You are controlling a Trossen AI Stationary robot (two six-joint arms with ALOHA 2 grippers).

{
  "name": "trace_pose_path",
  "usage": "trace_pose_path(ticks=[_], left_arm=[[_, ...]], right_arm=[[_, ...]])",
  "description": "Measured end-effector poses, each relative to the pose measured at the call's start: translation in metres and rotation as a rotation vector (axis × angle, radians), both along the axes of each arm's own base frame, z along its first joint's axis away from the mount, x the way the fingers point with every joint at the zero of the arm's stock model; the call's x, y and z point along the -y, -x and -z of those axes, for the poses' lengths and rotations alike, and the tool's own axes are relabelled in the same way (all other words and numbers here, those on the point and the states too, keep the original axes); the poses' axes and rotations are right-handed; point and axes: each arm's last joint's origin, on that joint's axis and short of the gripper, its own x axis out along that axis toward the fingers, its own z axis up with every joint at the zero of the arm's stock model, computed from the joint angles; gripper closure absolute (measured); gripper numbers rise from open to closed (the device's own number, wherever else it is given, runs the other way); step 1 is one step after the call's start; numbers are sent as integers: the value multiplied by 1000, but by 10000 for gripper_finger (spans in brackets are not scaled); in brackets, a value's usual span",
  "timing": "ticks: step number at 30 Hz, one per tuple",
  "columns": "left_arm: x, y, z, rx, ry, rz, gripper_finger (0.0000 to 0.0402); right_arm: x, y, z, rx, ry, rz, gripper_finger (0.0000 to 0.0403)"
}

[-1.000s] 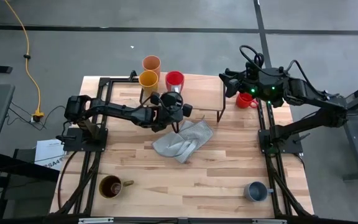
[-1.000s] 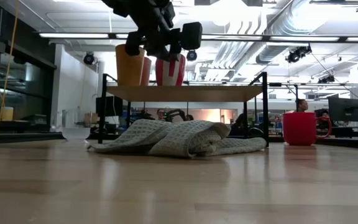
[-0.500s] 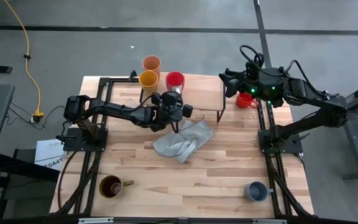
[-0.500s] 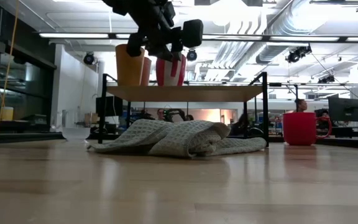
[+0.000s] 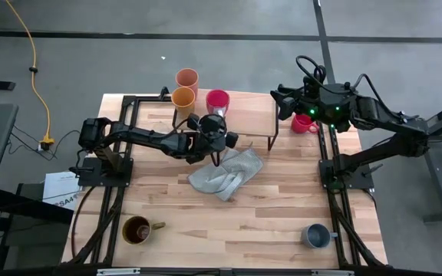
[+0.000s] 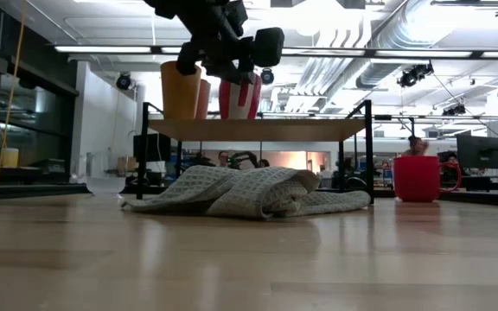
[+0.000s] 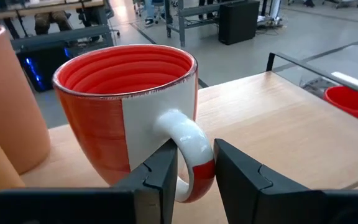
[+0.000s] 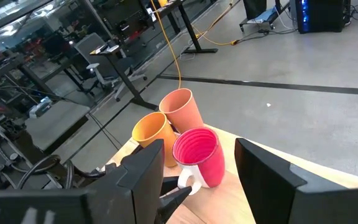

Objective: Stack small to large cups/mugs on shelf
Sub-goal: Put the red mug on the shelf

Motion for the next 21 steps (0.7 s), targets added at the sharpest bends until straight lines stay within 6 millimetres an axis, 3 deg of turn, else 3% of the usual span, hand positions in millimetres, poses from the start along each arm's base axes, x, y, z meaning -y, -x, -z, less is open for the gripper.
trace_pose_path(ticks=[15,21], left_arm=[[-1,1,-1,30,-26,-59,309],[-1,-1,0,73,28,-8,255]], right_arm=[[0,0,0,1,1,0,214],[0,0,0,1,1,0,214]])
